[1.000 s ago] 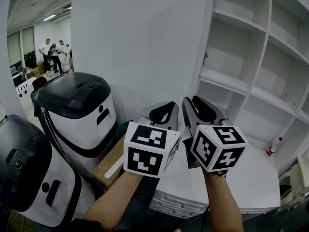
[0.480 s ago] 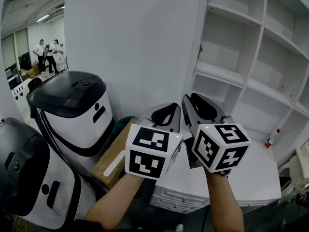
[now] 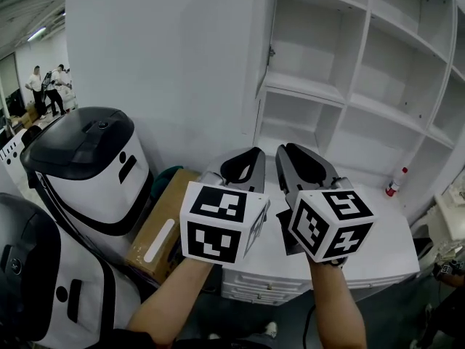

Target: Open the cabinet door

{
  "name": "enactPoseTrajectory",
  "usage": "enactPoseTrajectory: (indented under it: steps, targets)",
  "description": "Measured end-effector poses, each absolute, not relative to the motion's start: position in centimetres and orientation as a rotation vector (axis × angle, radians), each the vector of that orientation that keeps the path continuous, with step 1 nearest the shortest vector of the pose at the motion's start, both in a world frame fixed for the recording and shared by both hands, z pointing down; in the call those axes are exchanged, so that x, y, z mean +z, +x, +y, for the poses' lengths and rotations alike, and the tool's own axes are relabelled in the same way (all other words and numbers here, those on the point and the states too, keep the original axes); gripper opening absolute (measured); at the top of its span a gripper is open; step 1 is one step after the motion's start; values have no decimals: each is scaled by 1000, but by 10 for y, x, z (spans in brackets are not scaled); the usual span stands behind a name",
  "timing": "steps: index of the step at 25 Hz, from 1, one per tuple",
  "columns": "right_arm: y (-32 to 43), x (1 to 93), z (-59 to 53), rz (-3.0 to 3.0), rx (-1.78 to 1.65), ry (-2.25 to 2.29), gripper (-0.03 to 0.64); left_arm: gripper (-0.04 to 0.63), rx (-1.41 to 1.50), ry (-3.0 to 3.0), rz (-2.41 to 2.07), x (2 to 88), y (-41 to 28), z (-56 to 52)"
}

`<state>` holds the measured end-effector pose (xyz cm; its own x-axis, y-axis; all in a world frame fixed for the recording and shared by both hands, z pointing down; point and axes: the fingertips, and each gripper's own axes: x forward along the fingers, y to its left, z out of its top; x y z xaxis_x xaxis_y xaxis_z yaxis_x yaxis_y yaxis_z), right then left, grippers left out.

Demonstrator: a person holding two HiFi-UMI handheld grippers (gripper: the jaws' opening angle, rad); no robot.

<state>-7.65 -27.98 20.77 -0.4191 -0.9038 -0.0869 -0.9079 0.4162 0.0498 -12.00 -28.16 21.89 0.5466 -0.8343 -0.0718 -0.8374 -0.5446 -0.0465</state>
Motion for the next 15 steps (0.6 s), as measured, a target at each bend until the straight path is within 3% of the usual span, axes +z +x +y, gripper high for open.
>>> enactPoseTrajectory:
  steps: [15]
  targets:
    - [-4,239,-267,2513,85,-1903,26,12,32,-2829,1288,245,-46,-280]
